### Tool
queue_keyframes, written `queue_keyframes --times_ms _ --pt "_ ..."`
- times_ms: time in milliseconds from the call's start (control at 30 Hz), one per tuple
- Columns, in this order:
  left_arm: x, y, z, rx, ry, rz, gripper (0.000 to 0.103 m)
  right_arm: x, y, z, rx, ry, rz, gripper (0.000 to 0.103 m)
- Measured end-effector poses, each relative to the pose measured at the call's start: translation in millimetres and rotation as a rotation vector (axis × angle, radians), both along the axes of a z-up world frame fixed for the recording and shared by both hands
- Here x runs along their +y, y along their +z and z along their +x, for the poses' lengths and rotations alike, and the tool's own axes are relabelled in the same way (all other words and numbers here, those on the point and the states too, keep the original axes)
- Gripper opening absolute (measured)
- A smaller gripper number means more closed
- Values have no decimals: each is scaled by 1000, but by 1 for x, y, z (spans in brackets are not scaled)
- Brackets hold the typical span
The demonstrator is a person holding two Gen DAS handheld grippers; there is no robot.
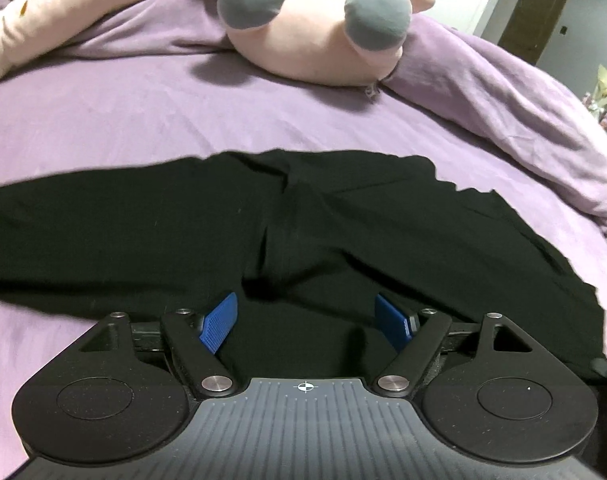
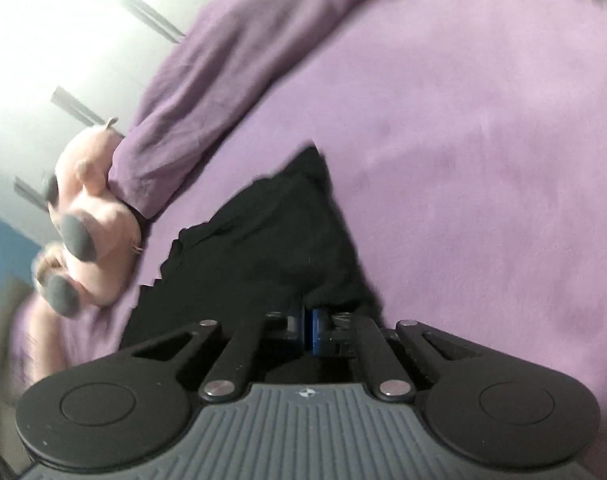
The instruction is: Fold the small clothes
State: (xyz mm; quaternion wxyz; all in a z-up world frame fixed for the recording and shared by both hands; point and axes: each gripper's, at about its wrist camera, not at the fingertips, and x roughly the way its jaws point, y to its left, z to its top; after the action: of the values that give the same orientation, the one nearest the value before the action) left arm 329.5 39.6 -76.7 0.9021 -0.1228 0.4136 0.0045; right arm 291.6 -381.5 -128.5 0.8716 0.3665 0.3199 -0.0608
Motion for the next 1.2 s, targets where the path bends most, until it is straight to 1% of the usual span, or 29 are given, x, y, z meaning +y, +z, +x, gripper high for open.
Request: queue_keyframes --times_ms 33,67,133,267,333,367,400,467,500,533,567,600,633,700,733,767,800,833,867,933,967,1000,1067,1100,1133,1200 --pt "-1 -2 5 5 3 11 81 2 3 -2 -5 0 -54 3" --pt "-1 -4 9 10 7 15 81 1 3 -3 -16 1 -64 2" --pt "-1 -10 14 23 8 15 82 2 -1 0 -2 17 -93 0" --pt "-1 -13 15 24 -23 57 82 21 4 6 0 78 -293 0" --pt "2 -12 11 23 -25 55 82 34 5 6 -2 115 -404 1" --pt "5 -11 8 24 -21 45 82 40 7 6 -3 130 -446 2" --pt "9 -10 4 24 -22 27 82 44 10 4 -8 139 -463 4" --pt "19 -8 -7 13 -40 -22 83 42 14 -8 -40 156 -425 13" --pt "25 -6 -15 4 -51 -52 85 41 16 -16 -42 157 -429 13" --pt "32 -4 -24 1 -50 -68 88 43 20 -24 -27 150 -473 15" --pt "40 -1 -35 -10 -50 -88 91 49 25 -33 -3 139 -533 21" --pt "50 2 -48 -20 -50 -107 93 53 31 -43 8 132 -559 26" --pt "59 5 -59 -25 -42 -108 97 56 37 -54 -8 140 -536 31" --pt "86 10 -85 -46 4 -91 97 65 50 -79 -74 198 -442 36" --pt "100 12 -95 -51 38 -84 97 73 54 -89 -101 236 -408 40" --pt "121 12 -105 -53 99 -83 97 80 57 -97 -128 279 -372 45" --pt "141 12 -112 -54 158 -99 97 89 57 -103 -149 326 -322 47" --pt "165 10 -120 -56 234 -138 97 98 54 -107 -149 371 -263 49" --pt "186 7 -124 -50 302 -181 97 108 48 -108 -122 414 -199 49" --pt "235 -2 -136 -55 477 -296 96 128 33 -110 -41 473 -103 49" --pt "260 -7 -143 -83 556 -371 94 138 27 -113 -10 493 -70 50" --pt "278 -12 -150 -113 615 -436 93 146 22 -117 -5 501 -49 50" --pt "305 -15 -157 -168 691 -523 90 157 23 -124 -18 514 -69 50" --pt "316 -16 -159 -187 726 -551 89 161 25 -124 -17 525 -85 51" --pt "324 -16 -160 -194 748 -578 86 162 28 -122 -15 531 -93 51" --pt "336 -18 -162 -209 789 -632 84 160 35 -120 -17 525 -93 51"
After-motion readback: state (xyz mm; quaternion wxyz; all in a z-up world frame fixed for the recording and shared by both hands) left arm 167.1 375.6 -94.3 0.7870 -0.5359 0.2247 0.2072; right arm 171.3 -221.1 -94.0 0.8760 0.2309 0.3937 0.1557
